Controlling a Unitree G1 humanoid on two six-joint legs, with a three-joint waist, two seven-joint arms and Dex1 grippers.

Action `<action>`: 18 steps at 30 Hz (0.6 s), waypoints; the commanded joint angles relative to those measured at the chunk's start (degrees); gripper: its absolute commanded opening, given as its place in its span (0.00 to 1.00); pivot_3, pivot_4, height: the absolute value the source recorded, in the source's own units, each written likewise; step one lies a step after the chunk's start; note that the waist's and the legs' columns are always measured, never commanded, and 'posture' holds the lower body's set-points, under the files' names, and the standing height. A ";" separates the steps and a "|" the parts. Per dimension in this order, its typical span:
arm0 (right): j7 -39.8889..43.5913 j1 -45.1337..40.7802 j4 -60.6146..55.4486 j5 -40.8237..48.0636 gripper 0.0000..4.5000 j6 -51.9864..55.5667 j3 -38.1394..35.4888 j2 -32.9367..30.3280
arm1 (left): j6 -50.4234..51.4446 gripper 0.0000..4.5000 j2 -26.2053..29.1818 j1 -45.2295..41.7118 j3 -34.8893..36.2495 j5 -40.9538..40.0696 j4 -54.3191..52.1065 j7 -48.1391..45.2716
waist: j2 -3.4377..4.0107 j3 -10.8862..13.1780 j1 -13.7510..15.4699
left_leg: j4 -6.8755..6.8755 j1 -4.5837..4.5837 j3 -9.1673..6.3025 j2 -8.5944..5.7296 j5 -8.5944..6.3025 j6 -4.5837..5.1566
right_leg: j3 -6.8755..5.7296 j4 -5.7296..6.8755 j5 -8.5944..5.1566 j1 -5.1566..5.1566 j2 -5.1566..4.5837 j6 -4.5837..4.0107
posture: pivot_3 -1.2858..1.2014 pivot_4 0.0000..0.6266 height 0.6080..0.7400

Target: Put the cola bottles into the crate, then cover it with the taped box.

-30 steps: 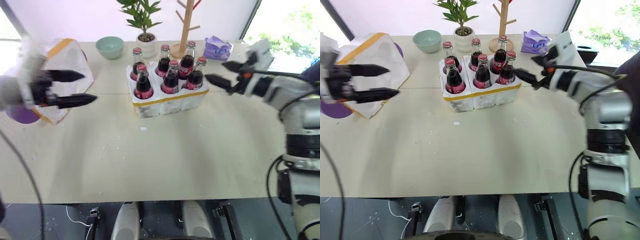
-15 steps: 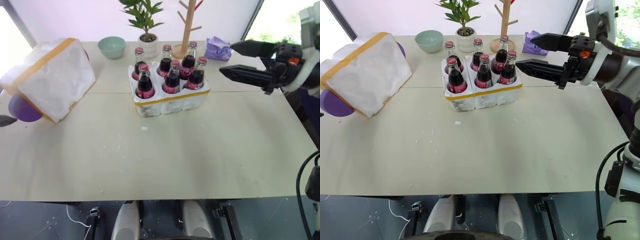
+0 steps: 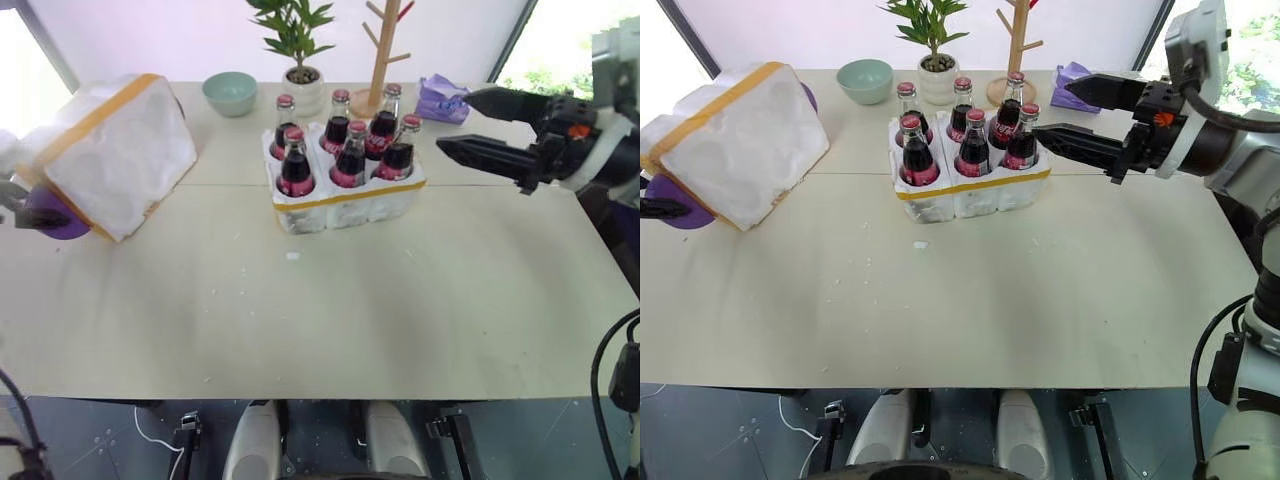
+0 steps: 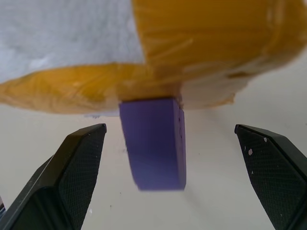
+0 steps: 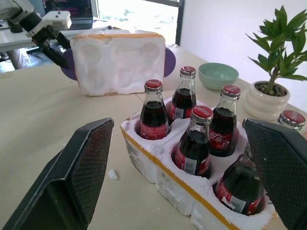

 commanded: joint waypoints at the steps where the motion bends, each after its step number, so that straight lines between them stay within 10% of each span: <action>1: -1.69 0.86 -3.74 2.10 0.98 0.35 -3.27 -1.28 | -0.16 1.00 -0.61 -2.28 0.25 1.65 1.03 1.78 | 0.00 0.00 -0.02 | 0.00 0.00 0.00 0.00 0.00 0.00 | 0.00 0.00 0.00 0.00 0.00 0.00 | 0.52 0.24 1.00; 7: -3.38 3.32 -6.33 4.71 0.98 1.30 -5.33 -2.56 | 0.54 1.00 -2.11 -2.06 0.62 3.26 2.22 4.28 | -0.01 0.00 -0.06 | 0.01 0.01 -0.01 0.00 0.00 0.00 | 0.00 0.02 0.01 0.01 0.00 0.01 | 0.52 0.24 1.00; 10: -4.32 3.89 -6.54 4.63 1.00 0.95 -5.23 -2.92 | 0.90 0.82 -2.48 -2.17 1.05 3.33 2.38 4.00 | -0.02 0.00 -0.05 | 0.02 0.01 -0.01 0.00 0.00 0.00 | 0.00 0.02 0.01 0.01 0.00 0.01 | 0.52 0.24 1.00; 16: -5.22 4.37 -6.24 4.82 1.00 0.26 -4.73 -2.69 | 1.38 0.14 -2.34 -2.49 0.99 3.71 2.28 1.09 | -0.03 -0.01 -0.04 | 0.05 0.01 -0.02 0.00 0.00 0.00 | 0.00 0.02 0.01 0.03 0.00 0.01 | 0.52 0.24 1.00; 18: -5.46 4.21 -6.03 4.79 1.00 0.09 -4.40 -2.42 | 1.54 0.08 -2.17 -2.66 1.31 3.52 2.21 0.92 | -0.03 -0.01 -0.04 | 0.05 0.01 -0.02 0.00 0.00 0.00 | 0.00 0.02 0.01 0.03 0.00 0.01 | 0.52 0.24 1.00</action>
